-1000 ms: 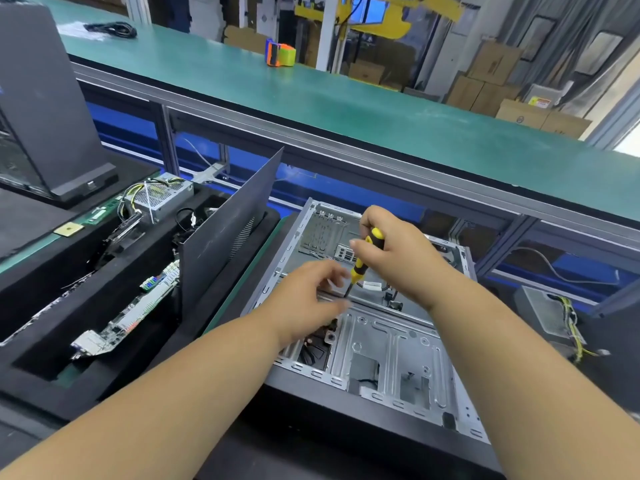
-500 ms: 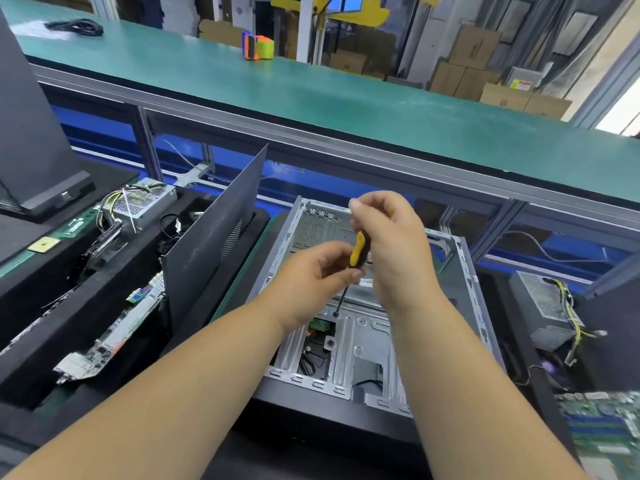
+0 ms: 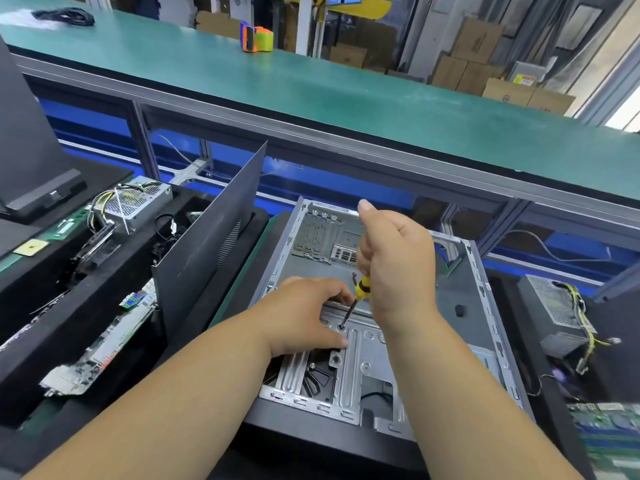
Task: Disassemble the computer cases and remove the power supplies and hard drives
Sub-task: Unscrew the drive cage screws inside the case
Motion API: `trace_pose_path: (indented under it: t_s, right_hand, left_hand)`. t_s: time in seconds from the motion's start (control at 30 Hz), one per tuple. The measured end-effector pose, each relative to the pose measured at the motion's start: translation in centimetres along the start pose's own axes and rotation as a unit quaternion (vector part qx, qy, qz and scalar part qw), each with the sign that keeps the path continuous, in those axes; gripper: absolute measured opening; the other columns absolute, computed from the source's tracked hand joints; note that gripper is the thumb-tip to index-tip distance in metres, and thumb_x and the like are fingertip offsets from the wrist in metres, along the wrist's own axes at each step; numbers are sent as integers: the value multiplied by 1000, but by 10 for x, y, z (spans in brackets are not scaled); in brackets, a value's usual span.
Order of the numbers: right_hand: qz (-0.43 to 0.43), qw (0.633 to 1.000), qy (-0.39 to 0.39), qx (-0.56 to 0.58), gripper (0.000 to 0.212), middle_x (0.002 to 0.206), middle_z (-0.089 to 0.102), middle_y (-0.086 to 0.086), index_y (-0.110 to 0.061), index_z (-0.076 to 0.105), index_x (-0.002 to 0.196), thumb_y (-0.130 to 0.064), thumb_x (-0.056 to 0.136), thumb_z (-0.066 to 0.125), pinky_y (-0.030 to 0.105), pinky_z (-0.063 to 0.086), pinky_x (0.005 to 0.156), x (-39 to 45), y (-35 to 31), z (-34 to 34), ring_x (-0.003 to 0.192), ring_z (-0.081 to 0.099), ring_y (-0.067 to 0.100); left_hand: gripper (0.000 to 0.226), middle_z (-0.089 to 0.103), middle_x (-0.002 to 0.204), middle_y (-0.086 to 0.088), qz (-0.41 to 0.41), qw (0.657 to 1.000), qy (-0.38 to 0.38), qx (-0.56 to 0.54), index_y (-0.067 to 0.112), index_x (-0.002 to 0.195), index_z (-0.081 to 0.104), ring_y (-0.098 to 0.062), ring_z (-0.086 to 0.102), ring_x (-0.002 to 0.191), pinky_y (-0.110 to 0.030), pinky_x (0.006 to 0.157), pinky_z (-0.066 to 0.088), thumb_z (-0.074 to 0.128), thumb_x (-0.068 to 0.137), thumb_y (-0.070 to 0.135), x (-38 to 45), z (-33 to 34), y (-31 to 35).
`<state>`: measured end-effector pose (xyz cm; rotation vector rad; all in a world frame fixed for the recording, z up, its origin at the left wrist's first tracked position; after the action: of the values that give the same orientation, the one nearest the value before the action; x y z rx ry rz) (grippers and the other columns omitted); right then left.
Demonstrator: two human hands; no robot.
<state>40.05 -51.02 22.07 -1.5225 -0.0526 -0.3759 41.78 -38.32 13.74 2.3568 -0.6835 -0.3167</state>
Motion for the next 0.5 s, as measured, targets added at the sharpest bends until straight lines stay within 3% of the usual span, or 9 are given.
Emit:
trace_pose_path:
  t_s: [0.23,0.4,0.5]
  right_hand:
    - [26,990,-130,48,48,48,20,-6,-23,27,48,-21,86,58,24,16,48,10,1,-4,45,15,17]
    - [36,975,-200,90,46,48,21,-5,-24,30,48,-18,83,60,20,18,47,12,2,-5,45,14,14]
    - [41,964,-229,128,44,46,21,-5,-24,30,49,-19,80,60,20,16,47,15,4,-11,44,14,11]
  left_hand:
    - [37,61,97,23,5,1000,-9,-9,47,99,55,-11,38,108,-26,92,42,77,70,50,2,1,0]
    - [28,58,94,23,35,999,8,5,41,91,60,6,39,101,-12,92,28,78,72,49,1,0,1]
    - [23,60,99,19,45,999,11,14,41,88,62,0,46,102,-23,101,30,78,73,48,2,0,3]
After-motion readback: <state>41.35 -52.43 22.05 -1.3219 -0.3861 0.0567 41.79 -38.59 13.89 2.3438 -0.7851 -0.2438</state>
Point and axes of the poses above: each hand's wrist, its own x-axis towards the middle knuckle, its own z-axis out of the palm, y = z × x, the point moved 1 cm from there along x, towards the middle knuckle
